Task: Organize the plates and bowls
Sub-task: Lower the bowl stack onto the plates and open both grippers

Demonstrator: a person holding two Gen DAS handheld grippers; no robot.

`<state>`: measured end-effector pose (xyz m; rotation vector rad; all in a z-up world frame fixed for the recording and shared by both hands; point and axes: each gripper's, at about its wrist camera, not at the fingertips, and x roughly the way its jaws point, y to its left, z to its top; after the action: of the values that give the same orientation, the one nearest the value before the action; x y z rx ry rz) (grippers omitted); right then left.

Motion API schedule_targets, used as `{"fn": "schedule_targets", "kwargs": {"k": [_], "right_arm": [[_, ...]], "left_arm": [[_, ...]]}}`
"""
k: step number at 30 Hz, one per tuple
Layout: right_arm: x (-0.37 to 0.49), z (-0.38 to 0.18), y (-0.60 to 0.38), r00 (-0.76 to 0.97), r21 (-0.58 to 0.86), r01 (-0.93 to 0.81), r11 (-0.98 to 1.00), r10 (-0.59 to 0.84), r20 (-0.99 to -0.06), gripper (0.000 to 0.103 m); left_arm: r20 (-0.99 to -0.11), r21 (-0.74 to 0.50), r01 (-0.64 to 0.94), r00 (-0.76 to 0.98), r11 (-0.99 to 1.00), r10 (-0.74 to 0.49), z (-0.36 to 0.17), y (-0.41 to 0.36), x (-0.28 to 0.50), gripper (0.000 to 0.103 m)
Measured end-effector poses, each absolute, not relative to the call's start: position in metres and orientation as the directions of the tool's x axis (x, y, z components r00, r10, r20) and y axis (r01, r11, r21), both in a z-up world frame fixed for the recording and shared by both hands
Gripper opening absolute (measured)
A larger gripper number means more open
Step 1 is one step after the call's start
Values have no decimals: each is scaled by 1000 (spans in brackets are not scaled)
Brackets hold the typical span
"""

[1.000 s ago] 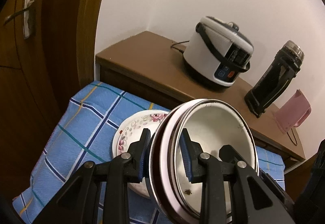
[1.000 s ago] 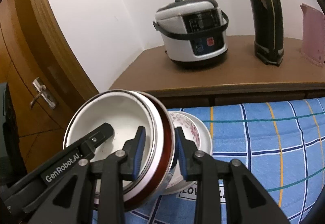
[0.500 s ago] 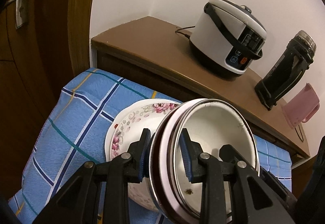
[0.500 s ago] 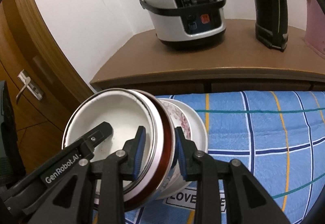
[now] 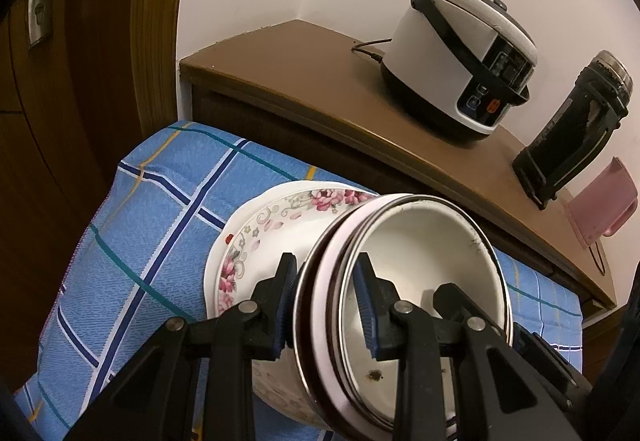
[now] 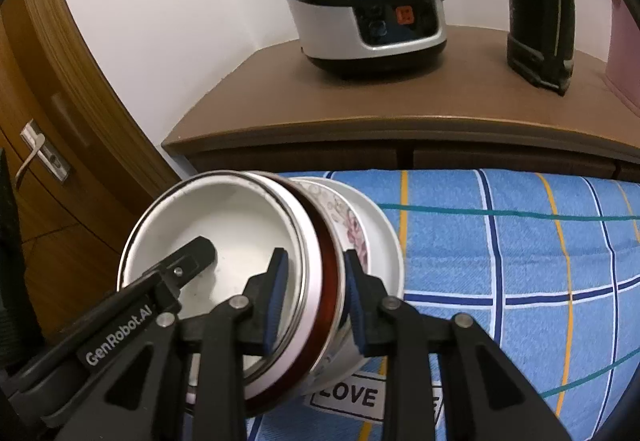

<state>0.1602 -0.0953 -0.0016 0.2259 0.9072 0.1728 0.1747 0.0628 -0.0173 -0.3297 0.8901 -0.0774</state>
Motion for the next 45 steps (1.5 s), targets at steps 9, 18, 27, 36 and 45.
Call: {"fn": "schedule_targets", "kwargs": {"k": [9,18,27,36,45], "right_arm": [[162,-4,-93,598,245,-52,968,226,-769,27],[164,-4,-89,585,200,-82,976,210,-783,27],[169,-7,-85,579,179,-133,975,223,-784,29],[161,-2,-83,648,115,-135,984,175,-741,47],[150,12,-92,712,161,-119,980,198,-674,61]], "left_arm": [[-753,-314,-65,624,947,-207,-21,64,176,32],[-752,-315,-53,624,948,-215,-25,66,178,32],[-753,-328,-49,616,944,-230,-29,72,180,32],[-758,-295,-101,630,950,-168,-23,84,179,48],[-724,-113,-103,690,988,-11,-6,74,166,58]]}}
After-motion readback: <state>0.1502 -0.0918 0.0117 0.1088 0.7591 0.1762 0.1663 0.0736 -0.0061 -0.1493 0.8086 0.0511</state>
